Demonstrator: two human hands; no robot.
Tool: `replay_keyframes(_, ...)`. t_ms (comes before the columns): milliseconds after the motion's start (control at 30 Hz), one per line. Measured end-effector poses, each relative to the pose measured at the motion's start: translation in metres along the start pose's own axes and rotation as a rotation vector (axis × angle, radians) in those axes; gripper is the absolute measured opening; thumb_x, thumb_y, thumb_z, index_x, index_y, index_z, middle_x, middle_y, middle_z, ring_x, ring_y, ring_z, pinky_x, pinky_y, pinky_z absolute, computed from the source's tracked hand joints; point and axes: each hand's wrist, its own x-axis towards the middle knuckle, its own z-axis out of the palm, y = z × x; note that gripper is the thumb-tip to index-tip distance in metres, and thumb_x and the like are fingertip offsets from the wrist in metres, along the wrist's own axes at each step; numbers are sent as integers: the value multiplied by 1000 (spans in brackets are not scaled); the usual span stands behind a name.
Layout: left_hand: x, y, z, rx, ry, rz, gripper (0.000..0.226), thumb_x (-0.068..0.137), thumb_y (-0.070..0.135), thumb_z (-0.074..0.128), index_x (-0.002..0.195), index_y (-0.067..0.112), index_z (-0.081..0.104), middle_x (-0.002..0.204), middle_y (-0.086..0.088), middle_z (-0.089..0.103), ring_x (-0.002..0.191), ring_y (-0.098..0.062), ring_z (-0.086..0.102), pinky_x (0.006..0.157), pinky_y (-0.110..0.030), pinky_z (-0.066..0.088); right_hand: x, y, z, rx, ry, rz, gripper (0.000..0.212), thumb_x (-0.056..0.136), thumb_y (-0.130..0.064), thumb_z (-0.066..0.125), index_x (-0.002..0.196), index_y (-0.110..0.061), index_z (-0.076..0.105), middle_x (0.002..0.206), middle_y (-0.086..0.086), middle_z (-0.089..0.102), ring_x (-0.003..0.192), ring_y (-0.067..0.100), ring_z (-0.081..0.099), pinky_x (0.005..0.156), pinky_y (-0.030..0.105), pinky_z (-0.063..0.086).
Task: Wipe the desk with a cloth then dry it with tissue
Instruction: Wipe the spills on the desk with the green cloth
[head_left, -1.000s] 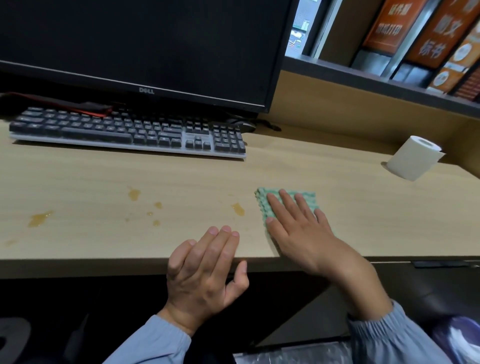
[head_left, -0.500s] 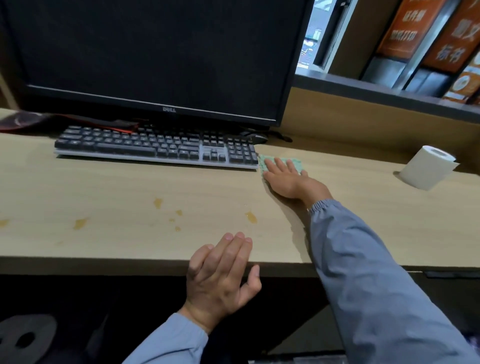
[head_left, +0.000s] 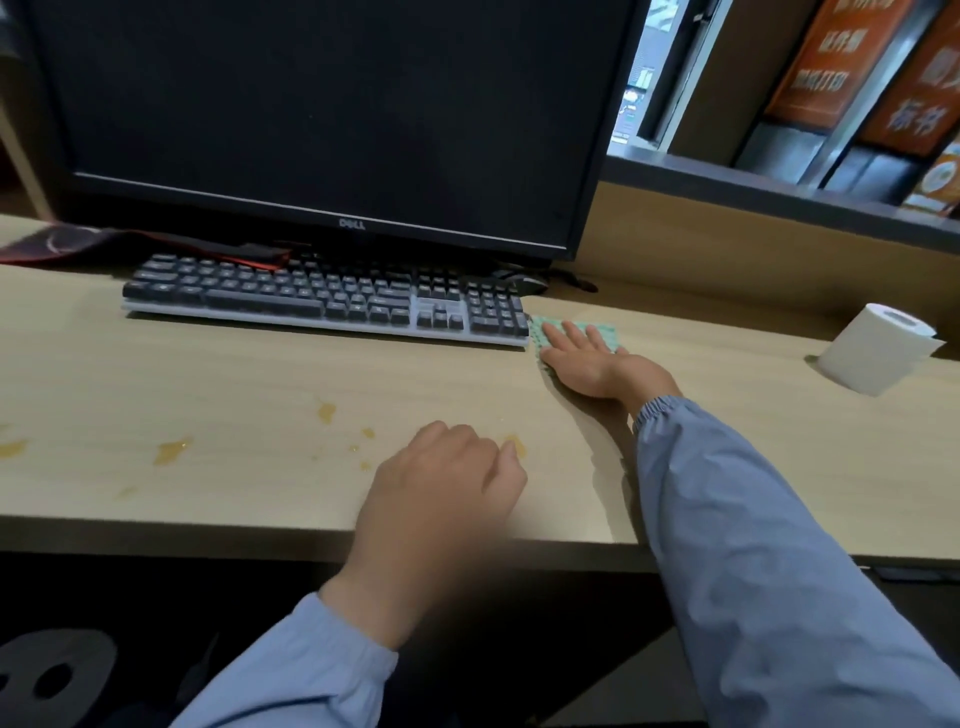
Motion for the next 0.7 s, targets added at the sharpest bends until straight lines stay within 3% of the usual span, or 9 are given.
replay_keyframes(100,1,1,-4,-91,-24,-178,29,99,31,50,75,19,39,71,7,37,65,-15,36,50,-34,36,-1,1,3,-16,-19,-12,59,108,-51,12,162,-41,-8,172,-7,-16,158,23,-16,124,57,-5)
replay_keyframes(200,-5,1,-2,9,-35,-113,28,98,24,52,73,19,41,69,5,36,61,-17,35,54,-30,29,-6,7,10,-24,-34,-27,59,109,-51,12,162,-41,-11,171,-7,-19,157,23,-18,124,57,-6)
replay_keyframes(333,-4,5,8,167,-100,-113,30,98,22,55,70,20,44,63,3,38,56,-20,39,51,-36,34,10,7,3,-16,-39,-26,59,108,-52,13,162,-42,-9,171,-9,-19,157,22,-17,125,57,-5)
replay_keyframes(467,2,2,7,164,-183,-68,43,66,3,90,73,16,50,59,3,42,49,-18,40,41,-31,33,43,5,-9,-21,4,-17,59,107,-52,13,162,-43,-5,172,-9,-14,158,22,-14,124,58,-1)
replay_keyframes(567,3,2,4,188,-241,-9,60,51,-6,93,77,15,43,58,-1,41,46,-20,39,36,-31,32,60,2,-20,12,-1,-6,60,106,-51,16,163,-43,-3,172,-9,-13,158,24,-15,124,61,-1)
replay_keyframes(700,5,4,1,223,-249,-17,52,47,-6,93,66,12,48,54,-2,40,43,-21,38,35,-29,27,63,-2,-20,34,-4,16,61,106,-50,16,163,-41,-1,173,-6,-12,158,27,-14,124,61,0)
